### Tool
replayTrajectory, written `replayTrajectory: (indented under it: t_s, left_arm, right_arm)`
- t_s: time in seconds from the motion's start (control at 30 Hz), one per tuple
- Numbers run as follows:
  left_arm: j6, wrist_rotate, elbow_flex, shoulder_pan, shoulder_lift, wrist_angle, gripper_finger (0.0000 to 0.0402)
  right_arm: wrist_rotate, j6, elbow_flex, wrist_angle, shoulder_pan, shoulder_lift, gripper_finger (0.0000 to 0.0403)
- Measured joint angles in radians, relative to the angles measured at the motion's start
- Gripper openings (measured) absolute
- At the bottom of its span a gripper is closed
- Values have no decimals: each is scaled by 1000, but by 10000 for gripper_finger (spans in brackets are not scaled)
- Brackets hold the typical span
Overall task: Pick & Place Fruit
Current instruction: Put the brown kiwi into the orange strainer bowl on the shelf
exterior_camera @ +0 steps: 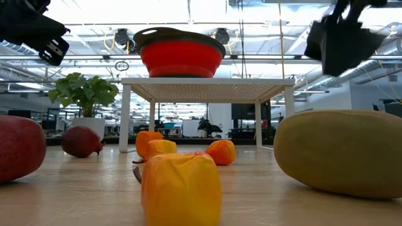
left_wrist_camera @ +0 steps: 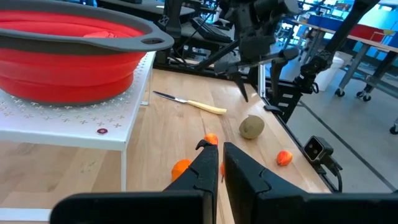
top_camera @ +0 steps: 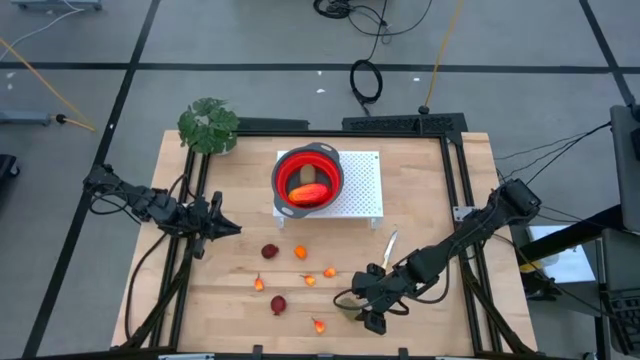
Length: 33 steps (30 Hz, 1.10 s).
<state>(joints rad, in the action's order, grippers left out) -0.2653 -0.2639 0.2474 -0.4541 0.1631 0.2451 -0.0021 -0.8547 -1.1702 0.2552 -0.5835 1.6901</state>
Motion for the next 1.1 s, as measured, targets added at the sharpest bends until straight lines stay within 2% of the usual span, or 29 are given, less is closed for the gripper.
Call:
replayTrajectory:
  t_s: [0.83, 1.1]
  left_arm:
    - [-6, 0, 0, 0, 0, -2, 24]
    - [-5, 0, 0, 0, 0, -2, 24]
  right_arm:
    - [1, -16, 0, -115, 10, 219, 293]
    - [-2, 15, -1, -112, 10, 227, 291]
